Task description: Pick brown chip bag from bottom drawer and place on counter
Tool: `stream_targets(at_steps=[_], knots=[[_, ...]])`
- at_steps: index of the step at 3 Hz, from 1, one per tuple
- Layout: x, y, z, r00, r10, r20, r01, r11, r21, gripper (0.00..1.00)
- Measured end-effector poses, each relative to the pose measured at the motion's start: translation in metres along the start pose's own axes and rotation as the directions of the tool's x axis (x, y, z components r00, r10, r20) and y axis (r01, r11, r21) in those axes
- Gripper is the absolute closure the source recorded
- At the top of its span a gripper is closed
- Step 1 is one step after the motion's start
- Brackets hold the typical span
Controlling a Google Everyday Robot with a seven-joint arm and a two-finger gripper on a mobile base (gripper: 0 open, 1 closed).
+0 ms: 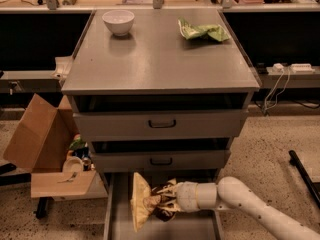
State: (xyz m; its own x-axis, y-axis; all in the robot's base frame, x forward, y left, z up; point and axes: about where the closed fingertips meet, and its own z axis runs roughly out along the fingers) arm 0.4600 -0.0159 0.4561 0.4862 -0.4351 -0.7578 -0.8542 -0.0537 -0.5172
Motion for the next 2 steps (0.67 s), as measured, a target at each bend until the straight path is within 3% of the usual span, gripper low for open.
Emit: stream_targets(at_steps=[1, 2], knots=[[-0.061, -0.040, -0.047, 0.990, -0.137, -0.026, 0.138, 0.9896, 0.039, 1.00], [-0.077, -0.054, -0.061, 0.984, -0.174, -0.041, 0.177, 0.9828, 0.053, 1.00]])
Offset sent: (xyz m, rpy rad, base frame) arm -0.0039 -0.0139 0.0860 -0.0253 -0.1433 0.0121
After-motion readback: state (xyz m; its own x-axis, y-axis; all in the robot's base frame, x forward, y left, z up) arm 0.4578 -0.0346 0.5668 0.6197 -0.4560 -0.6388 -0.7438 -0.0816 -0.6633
